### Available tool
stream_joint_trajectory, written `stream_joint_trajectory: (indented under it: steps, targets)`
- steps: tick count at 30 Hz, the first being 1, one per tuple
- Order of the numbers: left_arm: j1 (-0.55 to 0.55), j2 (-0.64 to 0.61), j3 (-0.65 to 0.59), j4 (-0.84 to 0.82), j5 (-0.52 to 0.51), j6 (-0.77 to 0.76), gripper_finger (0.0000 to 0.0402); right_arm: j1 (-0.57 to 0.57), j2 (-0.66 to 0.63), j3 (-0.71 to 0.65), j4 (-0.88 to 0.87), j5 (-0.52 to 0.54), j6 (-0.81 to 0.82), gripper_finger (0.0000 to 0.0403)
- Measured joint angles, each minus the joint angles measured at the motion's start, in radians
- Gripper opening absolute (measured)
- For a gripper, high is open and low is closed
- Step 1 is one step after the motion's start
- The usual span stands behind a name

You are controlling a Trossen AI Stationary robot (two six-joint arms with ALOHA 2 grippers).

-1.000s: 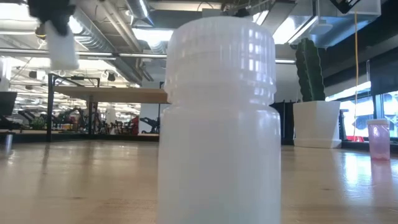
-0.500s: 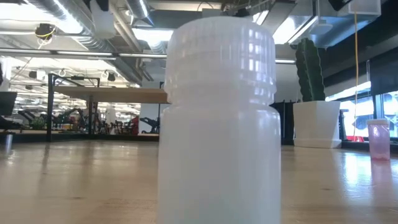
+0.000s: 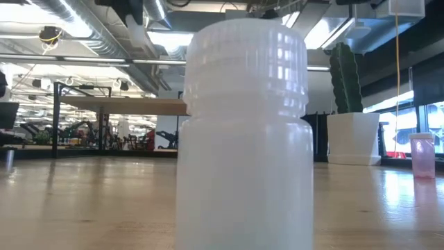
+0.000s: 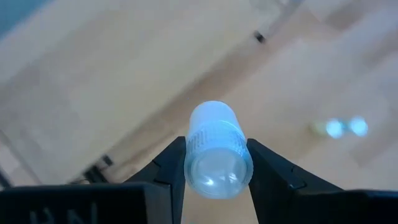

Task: Pick and place medicine bottles onto shelf by color
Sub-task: Put the middle white pill bottle on the shelf

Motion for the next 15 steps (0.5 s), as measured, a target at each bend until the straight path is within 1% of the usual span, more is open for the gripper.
stream_joint_trajectory:
  steps: [3, 8, 12, 15]
  targets:
    - [0.105, 0.000, 0.001, 0.000, 0.000, 0.062, 0.0121, 0.000, 0.000, 0.000, 0.000, 0.002, -0.005, 0.0161]
    - [0.276, 0.000, 0.001, -0.001, 0.009, 0.100, 0.0121, 0.000, 0.000, 0.000, 0.000, 0.044, -0.005, 0.0161]
    - [0.394, 0.004, 0.001, -0.001, 0.006, 0.152, 0.0122, 0.000, 0.000, 0.000, 0.000, 0.064, -0.005, 0.0161]
    - [0.461, 0.025, 0.001, -0.001, 0.006, 0.176, 0.0122, 0.000, 0.000, 0.000, -0.001, 0.068, -0.009, 0.0161]
